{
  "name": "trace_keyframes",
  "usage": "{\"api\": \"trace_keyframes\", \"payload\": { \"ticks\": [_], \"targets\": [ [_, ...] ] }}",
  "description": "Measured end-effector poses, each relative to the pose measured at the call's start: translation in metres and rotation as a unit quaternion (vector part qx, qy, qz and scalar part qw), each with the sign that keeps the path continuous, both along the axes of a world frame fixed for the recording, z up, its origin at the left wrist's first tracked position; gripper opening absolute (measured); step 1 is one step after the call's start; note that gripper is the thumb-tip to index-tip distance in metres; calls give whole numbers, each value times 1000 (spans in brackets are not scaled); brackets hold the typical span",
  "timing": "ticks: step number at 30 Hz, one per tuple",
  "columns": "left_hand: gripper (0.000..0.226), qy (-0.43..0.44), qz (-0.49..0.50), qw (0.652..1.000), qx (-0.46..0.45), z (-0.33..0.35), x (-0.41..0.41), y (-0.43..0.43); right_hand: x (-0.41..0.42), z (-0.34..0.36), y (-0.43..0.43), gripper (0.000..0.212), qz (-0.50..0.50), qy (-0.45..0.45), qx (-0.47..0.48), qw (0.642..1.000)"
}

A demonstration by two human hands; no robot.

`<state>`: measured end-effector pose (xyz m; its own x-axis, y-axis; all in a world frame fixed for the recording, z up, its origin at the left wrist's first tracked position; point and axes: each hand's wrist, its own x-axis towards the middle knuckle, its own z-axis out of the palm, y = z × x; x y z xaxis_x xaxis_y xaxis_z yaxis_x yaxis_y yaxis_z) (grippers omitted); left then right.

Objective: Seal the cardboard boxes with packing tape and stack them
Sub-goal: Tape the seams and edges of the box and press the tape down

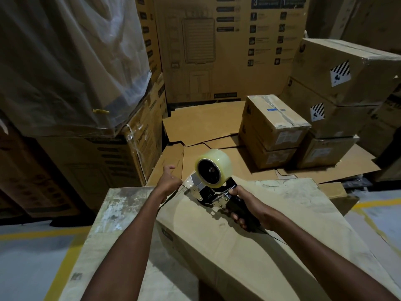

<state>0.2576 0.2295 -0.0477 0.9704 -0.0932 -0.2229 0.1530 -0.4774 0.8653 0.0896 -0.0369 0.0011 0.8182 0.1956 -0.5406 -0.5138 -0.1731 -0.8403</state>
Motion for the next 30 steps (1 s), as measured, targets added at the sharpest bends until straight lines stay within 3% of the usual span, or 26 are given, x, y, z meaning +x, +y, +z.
{"api": "trace_keyframes", "payload": {
  "ticks": [9,18,22,27,30],
  "targets": [
    [40,-22,-70,997,35,1,-2,2,-2,2,2,62,4,0,2,1000],
    [23,106,-55,992,-32,3,-14,-3,-2,3,1,65,12,5,-4,1000],
    [34,147,-80,984,-62,-5,-16,2,-1,1,0,66,17,6,-3,1000],
    [34,-46,-54,997,11,-5,-27,10,1,1,-2,68,35,4,5,999],
    [37,-175,-123,972,94,3,-40,18,-1,5,-5,67,58,-1,3,998]
  ]
}}
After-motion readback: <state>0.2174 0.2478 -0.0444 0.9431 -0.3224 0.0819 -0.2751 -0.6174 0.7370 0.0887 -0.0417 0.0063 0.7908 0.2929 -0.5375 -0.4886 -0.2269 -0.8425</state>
